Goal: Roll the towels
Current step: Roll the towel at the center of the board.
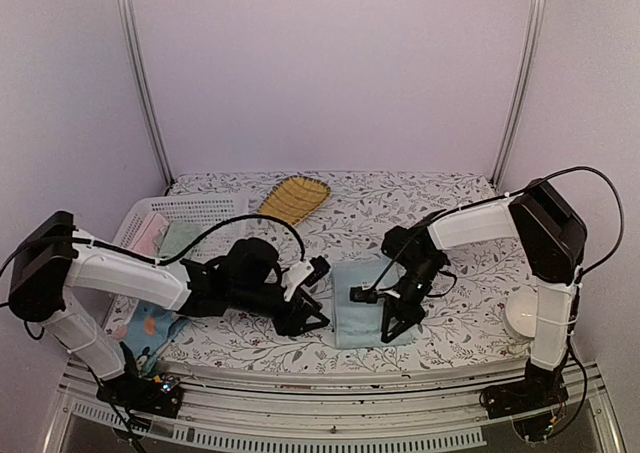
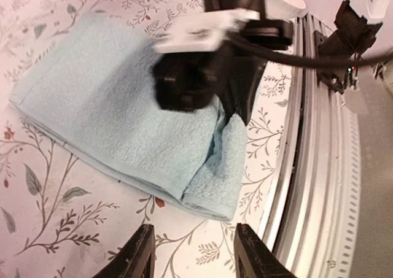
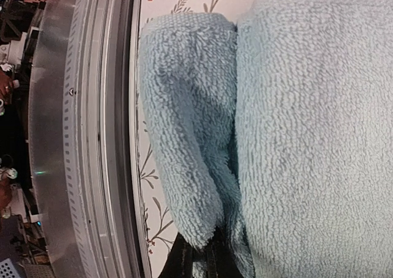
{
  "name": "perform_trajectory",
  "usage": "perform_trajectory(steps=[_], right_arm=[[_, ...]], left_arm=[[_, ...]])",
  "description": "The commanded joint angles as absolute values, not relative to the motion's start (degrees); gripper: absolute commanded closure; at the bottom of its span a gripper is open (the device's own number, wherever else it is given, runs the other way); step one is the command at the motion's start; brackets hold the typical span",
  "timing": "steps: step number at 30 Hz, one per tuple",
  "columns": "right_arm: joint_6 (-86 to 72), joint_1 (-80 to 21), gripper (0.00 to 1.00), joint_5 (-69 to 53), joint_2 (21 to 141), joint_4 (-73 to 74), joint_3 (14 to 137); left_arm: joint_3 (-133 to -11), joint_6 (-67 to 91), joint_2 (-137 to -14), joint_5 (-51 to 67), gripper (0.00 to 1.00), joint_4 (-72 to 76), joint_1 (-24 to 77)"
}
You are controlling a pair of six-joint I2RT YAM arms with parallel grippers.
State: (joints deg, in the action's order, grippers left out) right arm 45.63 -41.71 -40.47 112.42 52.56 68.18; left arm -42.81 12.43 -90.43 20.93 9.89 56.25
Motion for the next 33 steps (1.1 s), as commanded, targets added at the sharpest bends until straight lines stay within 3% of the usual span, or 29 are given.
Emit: perform_trajectory(steps=[1,6,14,27,33], right_arm=[[48.2,-38.8,0.98,-48.2,121.1,63.7,75.5],[50.1,-36.9,0.97,-49.9,127.3,66.4,78.1],[49.9,-36.1,0.97,-50.3,129.8,66.6,78.7],[49.7,-35.9,0.97,-51.4,129.8,66.1,78.0],[50.3,-35.6,0.96,-53.1,128.2,67.8,78.8]], left_arm=[[-40.9,-0.7,-86.9,-0.8,0.54,15.7,67.0],[-46.6,-13.1,-91.8,-5.7,0.56,12.4,73.6],[-59.0,-22.6,-106.7,-10.7,0.54,5.5,75.0],[-61.8,-26.2,-115.3,-13.7,0.60,4.9,75.3],[-62.7,-26.1,-116.8,-14.2,0.79,3.4,75.6]])
